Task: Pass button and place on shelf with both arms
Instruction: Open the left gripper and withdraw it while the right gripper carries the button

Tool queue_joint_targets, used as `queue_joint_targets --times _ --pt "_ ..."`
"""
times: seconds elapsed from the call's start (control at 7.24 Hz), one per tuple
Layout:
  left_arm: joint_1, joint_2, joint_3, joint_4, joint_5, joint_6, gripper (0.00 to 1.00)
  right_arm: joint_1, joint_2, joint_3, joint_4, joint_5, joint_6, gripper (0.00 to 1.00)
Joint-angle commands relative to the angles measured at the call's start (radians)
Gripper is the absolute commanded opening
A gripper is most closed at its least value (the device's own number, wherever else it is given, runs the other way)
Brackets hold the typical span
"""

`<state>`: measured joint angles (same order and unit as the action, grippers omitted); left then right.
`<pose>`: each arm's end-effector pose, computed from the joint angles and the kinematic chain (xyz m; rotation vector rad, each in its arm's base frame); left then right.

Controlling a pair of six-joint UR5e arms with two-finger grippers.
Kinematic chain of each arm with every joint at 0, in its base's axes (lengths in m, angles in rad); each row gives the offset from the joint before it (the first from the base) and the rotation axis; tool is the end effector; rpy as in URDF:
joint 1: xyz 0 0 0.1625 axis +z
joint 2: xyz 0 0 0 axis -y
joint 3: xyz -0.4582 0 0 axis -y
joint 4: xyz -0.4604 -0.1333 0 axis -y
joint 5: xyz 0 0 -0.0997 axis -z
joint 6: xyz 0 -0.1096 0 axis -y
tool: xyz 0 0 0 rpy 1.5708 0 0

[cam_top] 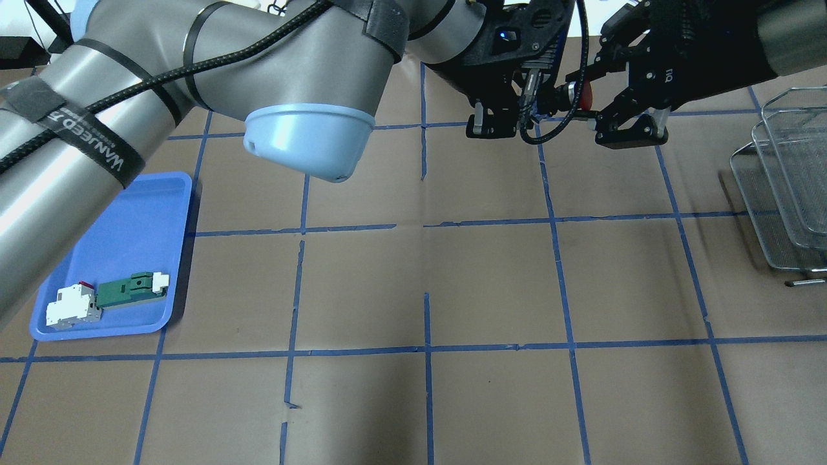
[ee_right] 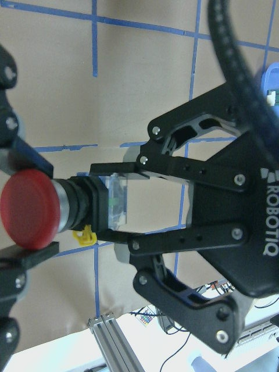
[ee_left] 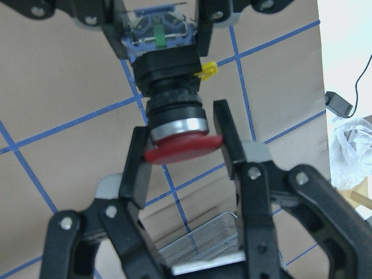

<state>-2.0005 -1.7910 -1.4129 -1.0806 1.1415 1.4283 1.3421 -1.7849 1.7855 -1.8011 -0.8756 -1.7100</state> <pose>-0.4508 -0.5542 0.5317 -2.3637 -1.5980 0.8411 0.0895 -0.5129 0.5507 -1.9452 1.9568 -1.0035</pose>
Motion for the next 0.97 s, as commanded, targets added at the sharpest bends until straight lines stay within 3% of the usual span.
queue_joint_targets --times 0.0,0.28,0.41,0.83 --pt "0.0 0.004 0.0 -0.007 -0.003 -0.028 0.96 0.0 -0.001 0.0 0.0 0.001 0.0 0.0" --pt "0.008 0.018 0.005 -0.045 0.003 -0.051 1.0 0.0 -0.001 0.0 -0.001 -0.003 -0.002 0.0" --pt "0.061 0.036 0.017 -0.127 0.009 -0.101 1.0 -0.004 0.002 -0.001 0.002 -0.014 -0.04 0.0" --pt "0.238 0.077 0.006 -0.278 0.018 -0.268 1.0 -0.228 0.069 -0.018 0.012 -0.049 -0.133 0.0"
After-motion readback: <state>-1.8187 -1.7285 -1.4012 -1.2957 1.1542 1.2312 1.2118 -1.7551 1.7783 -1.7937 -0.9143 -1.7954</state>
